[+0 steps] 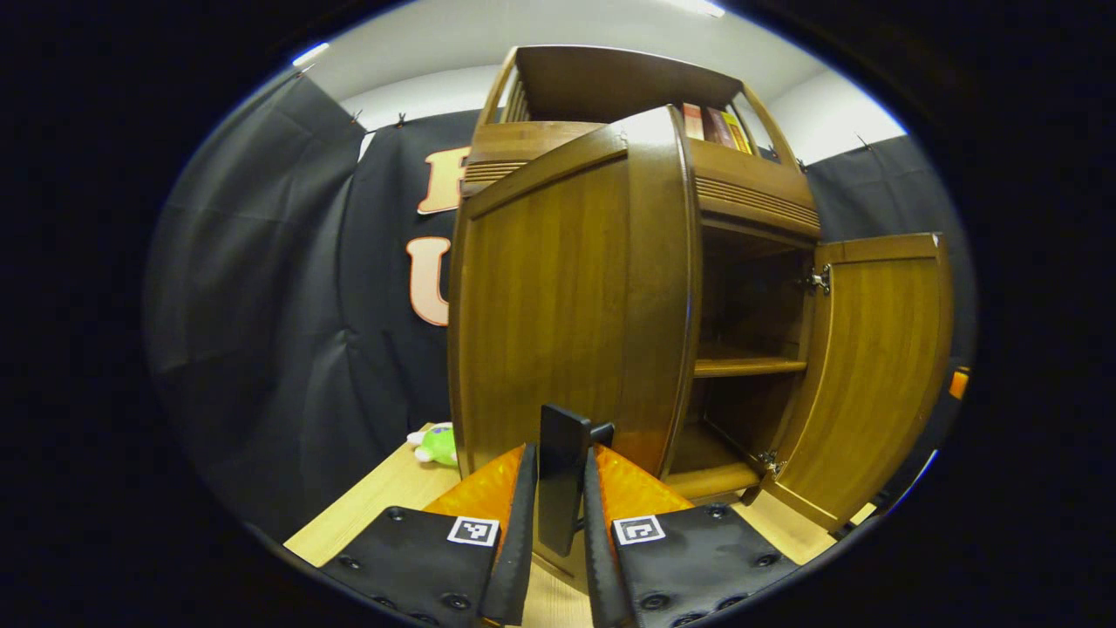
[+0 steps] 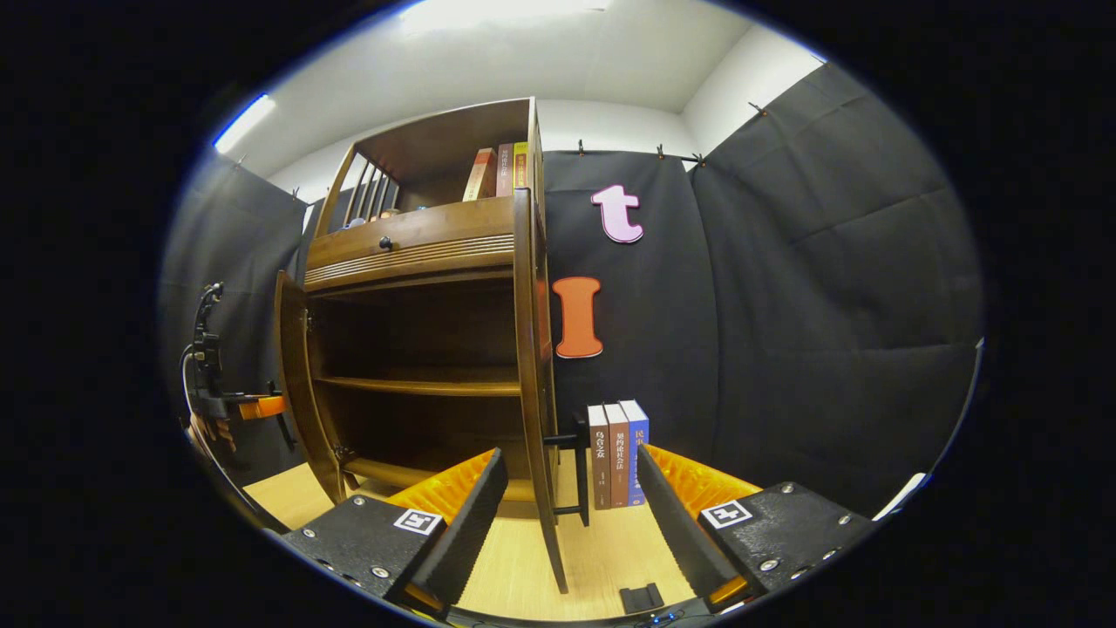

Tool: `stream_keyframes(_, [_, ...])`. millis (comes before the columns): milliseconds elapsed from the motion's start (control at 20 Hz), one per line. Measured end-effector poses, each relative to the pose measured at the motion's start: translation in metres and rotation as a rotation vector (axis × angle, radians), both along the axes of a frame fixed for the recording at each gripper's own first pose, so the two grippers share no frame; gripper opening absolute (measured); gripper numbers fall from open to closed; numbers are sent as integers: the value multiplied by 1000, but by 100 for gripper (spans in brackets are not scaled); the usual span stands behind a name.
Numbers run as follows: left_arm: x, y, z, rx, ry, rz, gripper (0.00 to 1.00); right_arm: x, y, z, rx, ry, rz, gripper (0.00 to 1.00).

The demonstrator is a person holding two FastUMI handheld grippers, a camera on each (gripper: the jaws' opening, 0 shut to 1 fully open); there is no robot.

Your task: Open the right door of the double-door shoe cabinet with the right hand, and open the left door with the left hand.

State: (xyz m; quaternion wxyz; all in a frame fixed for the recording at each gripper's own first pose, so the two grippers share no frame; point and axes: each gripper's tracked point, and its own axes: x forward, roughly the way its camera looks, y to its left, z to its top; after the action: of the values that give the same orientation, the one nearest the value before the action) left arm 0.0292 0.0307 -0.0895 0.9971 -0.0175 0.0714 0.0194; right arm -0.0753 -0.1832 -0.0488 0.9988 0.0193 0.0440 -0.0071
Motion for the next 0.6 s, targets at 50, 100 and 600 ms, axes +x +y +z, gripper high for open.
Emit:
stream_keyframes(50, [-5,7,0,3,2,12,36,-7,-2,3,-3,3,0,92])
stream_keyframes(100, [-10,14,1,19,3,22,36,-8,-1,2,-8,4,-2,92])
stream_keyframes(600, [-38,95,11,89,-6,66,25,-8,9,7,8,-17,-35,92])
